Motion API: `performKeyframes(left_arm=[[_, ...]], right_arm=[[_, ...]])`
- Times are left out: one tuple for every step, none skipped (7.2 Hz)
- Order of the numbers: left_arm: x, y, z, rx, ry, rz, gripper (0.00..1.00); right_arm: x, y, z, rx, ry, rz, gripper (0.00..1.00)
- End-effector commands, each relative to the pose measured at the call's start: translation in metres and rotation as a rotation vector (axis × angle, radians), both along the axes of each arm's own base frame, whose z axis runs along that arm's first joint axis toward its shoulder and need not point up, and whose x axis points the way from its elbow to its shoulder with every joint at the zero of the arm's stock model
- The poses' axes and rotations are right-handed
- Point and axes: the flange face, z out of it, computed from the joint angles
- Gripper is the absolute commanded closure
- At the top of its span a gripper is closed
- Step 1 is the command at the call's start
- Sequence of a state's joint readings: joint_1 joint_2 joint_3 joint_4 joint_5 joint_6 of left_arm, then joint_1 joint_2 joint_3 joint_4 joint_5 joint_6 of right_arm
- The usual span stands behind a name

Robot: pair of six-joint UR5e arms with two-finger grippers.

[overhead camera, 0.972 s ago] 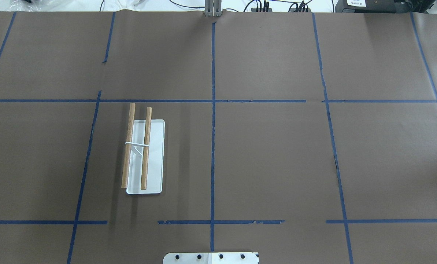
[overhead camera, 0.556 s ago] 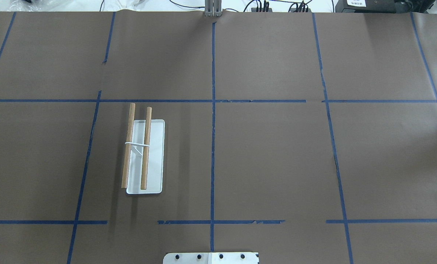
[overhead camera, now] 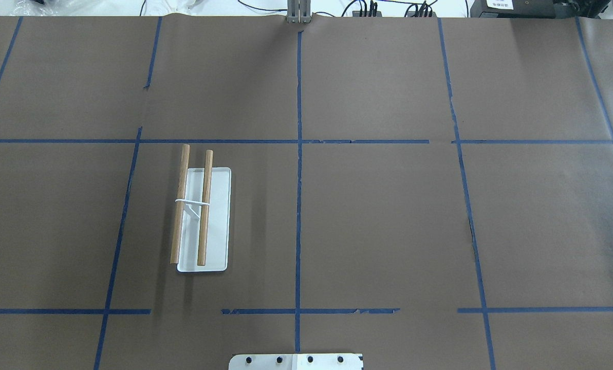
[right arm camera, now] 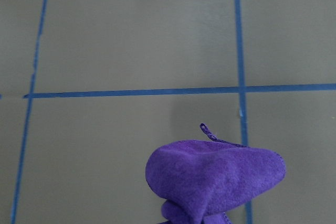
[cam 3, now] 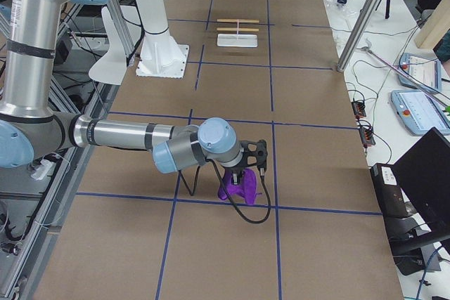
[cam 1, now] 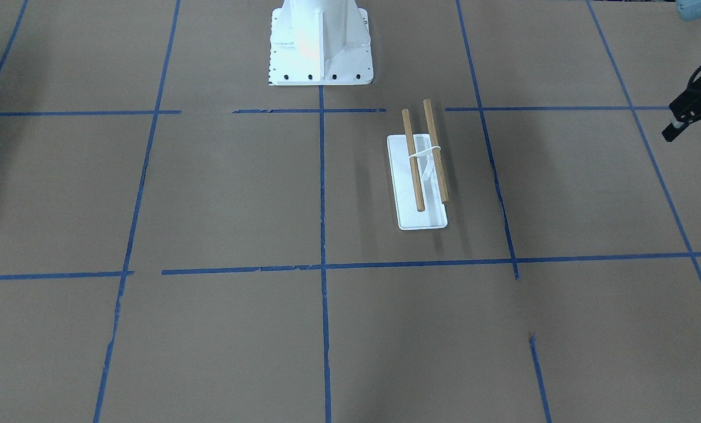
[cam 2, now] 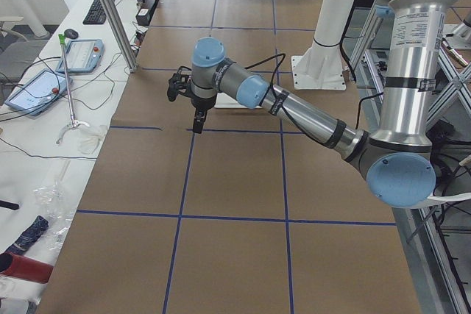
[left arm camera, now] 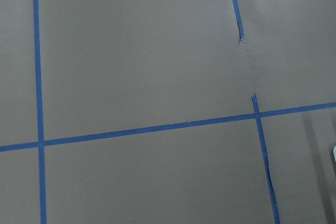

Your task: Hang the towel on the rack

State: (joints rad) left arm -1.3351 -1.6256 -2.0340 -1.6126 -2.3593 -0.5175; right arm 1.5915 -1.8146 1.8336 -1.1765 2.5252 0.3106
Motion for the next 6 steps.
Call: performKeyframes(left_arm=[[0.051, 0.004, -0.046, -0.099, 0.072, -0.037, 0.0], [0.074, 0.0, -0.072, -0.151, 0.109, -0.063, 0.0], [0.098, -0.001, -0.098, -0.208, 0.147, -0.086, 0.0], [0.115, -0.002, -0.125, -0.253, 0.187, -0.109, 0.0], [0.142, 0.003, -0.15, -0.321, 0.225, -0.121, 0.0], [0.156, 0.006, -0.167, -0.35, 0.247, -0.122, 0.0]], right_arm=[[-0.036, 0.008, -0.092, 0.027, -0.081, -0.017, 1.0], [-0.065, 0.013, -0.133, -0.014, -0.125, -0.021, 1.0], [-0.087, 0.009, -0.177, -0.042, -0.172, -0.015, 1.0], [-0.111, 0.004, -0.212, -0.072, -0.217, -0.022, 1.0], [-0.135, -0.003, -0.249, -0.096, -0.263, -0.032, 1.0], [-0.162, -0.009, -0.279, -0.101, -0.292, -0.055, 1.0]])
